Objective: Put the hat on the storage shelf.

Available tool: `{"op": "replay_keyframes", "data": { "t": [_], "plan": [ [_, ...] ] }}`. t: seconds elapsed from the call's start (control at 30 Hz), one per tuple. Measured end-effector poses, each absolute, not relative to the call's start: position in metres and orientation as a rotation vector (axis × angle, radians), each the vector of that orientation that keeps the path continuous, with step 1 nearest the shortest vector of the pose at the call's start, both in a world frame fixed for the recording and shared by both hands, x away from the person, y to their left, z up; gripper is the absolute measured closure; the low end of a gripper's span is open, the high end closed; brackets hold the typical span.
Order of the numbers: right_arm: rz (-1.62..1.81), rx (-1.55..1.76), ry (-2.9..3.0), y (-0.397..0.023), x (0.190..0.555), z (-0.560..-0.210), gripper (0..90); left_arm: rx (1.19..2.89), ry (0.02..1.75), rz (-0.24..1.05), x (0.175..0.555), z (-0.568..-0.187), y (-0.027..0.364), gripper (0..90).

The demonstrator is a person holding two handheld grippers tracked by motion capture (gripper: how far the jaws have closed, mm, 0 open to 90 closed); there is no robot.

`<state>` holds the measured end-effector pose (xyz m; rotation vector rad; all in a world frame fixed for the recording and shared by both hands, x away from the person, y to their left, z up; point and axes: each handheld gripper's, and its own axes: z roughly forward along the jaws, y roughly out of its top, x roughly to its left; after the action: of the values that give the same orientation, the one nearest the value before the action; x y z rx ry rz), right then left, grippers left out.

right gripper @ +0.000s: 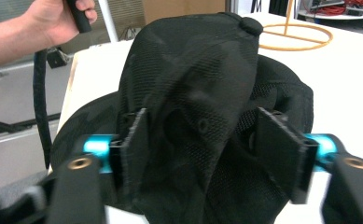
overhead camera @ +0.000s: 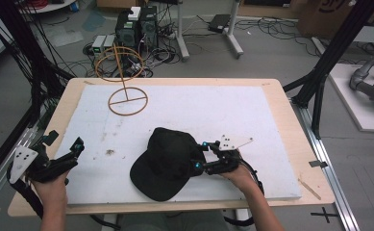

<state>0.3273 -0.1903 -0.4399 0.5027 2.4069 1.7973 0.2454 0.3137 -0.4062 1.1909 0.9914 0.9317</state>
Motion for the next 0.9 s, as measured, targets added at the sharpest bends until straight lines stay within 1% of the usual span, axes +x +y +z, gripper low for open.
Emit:
{"op": "replay_keyframes", "data": {
  "t": [0.17, 0.2, 0.23, 0.27, 0.3, 0.33, 0.37, 0.4, 0.43, 0.53, 0.9],
  "plan": [
    [1.751, 0.482, 2.428, -0.19, 0.325, -0.439, 58.1, 1.19, 0.992, 0.931, 0.245, -0.406, 0.314, 9.1],
    [1.726, 0.493, 2.432, -0.19, 0.324, -0.439, 69.8, 1.19, 0.992, 0.93, 0.245, -0.406, 0.314, 9.1],
    [1.727, 0.49, 2.431, -0.19, 0.325, -0.439, 72.5, 1.191, 0.991, 0.93, 0.245, -0.406, 0.314, 9.1],
    [1.727, 0.49, 2.431, -0.19, 0.325, -0.439, 72.5, 1.19, 0.991, 0.929, 0.245, -0.406, 0.314, 9.1],
    [1.729, 0.495, 2.439, -0.19, 0.325, -0.439, 75.7, 1.191, 0.991, 0.929, 0.245, -0.406, 0.314, 9.1],
    [1.718, 0.482, 2.438, -0.189, 0.324, -0.438, 84.2, 1.19, 0.991, 0.929, 0.245, -0.406, 0.314, 9.1],
    [1.718, 0.482, 2.438, -0.189, 0.324, -0.438, 84.2, 1.19, 0.991, 0.928, 0.245, -0.406, 0.314, 9.1],
    [1.721, 0.487, 2.442, -0.189, 0.323, -0.438, 87.6, 1.189, 0.992, 0.927, 0.245, -0.406, 0.314, 9.1],
    [1.717, 0.486, 2.427, -0.188, 0.322, -0.437, 88.1, 1.188, 0.992, 0.927, 0.245, -0.406, 0.314, 9.1],
    [1.721, 0.507, 2.407, -0.187, 0.323, -0.435, 88.4, 1.184, 0.991, 0.927, 0.245, -0.406, 0.315, 9.1],
    [1.896, 0.531, 2.354, -0.189, 0.321, -0.425, 88.4, 1.179, 0.996, 0.924, 0.245, -0.406, 0.315, 9.2]
  ]
}}
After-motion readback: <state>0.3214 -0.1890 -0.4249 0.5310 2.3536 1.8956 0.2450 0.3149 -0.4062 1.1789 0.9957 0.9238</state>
